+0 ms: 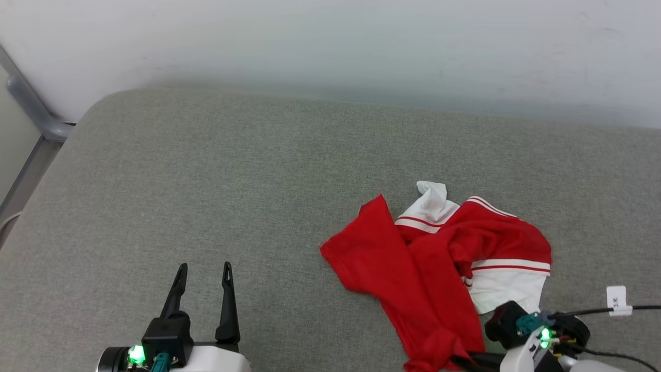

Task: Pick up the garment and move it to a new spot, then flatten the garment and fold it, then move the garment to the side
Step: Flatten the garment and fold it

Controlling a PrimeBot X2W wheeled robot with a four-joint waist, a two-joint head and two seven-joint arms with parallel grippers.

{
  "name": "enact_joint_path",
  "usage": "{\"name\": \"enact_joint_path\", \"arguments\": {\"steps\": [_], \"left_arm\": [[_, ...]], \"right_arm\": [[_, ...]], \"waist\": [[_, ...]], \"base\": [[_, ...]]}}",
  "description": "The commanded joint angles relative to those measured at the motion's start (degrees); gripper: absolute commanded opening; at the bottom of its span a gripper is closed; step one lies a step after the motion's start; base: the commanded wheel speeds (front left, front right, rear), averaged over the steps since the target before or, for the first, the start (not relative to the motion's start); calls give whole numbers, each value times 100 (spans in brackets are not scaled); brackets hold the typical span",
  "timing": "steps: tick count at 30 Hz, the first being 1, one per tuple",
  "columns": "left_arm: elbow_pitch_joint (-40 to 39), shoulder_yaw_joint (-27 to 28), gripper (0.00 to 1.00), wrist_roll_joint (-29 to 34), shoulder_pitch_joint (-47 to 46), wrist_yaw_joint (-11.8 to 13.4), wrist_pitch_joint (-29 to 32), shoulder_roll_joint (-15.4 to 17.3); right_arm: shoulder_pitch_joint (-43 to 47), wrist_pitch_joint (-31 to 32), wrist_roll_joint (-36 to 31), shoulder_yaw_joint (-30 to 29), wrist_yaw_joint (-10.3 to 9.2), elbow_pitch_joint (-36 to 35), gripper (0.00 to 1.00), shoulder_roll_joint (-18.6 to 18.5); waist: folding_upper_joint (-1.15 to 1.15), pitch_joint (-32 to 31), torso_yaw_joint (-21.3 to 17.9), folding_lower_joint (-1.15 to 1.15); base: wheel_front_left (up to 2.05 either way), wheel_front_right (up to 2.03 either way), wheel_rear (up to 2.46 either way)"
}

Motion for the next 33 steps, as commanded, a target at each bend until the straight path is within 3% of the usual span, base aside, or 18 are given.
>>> {"name": "enact_joint_path", "arguments": {"steps": [1, 9, 10, 11, 12, 21, 24, 28, 33], "left_arm": [[2, -5, 100, 7, 59, -13, -16, -2], [34, 21, 100, 21, 15, -26, -16, -2], [40, 30, 100, 25, 18, -24, -16, -1], [47, 42, 100, 30, 26, -21, -16, -1], [57, 48, 100, 36, 42, -18, -16, -2], [69, 97, 100, 73, 186, -28, -16, -1], [45, 112, 100, 79, 201, -38, -16, -1], [30, 113, 100, 85, 236, -38, -16, -2], [24, 92, 100, 96, 190, -62, -17, -1]], "right_arm": [[214, -23, -4, -87, -7, 103, 0, 72], [914, -97, -373, -435, -9, 716, 0, 357], [928, -192, -405, -588, -10, 746, 16, 409], [932, -279, -445, -736, -11, 765, 69, 450], [956, -377, -499, -886, -12, 770, 100, 479], [1438, -760, -974, -2304, -8, 87, 100, 542], [1638, -719, -1184, -3028, -8, -325, 100, 527], [1775, -498, -1520, -4014, -8, -812, 100, 565], [1728, -44, -1904, -4846, -8, -1201, 100, 571]], "waist": [[0, 14, -10, 1], [0, 100, -40, 1], [0, 93, -49, 1], [0, 80, -58, 1], [0, 58, -69, 1], [0, -156, -183, 1], [0, -195, -219, 1], [0, -212, -246, 1], [0, -177, -220, 1]], "base": [[0, 0, 0], [0, 0, 0], [0, 0, 0], [0, 0, 0], [0, 0, 0], [0, 0, 0], [0, 0, 0], [0, 0, 0], [0, 0, 0]]}}
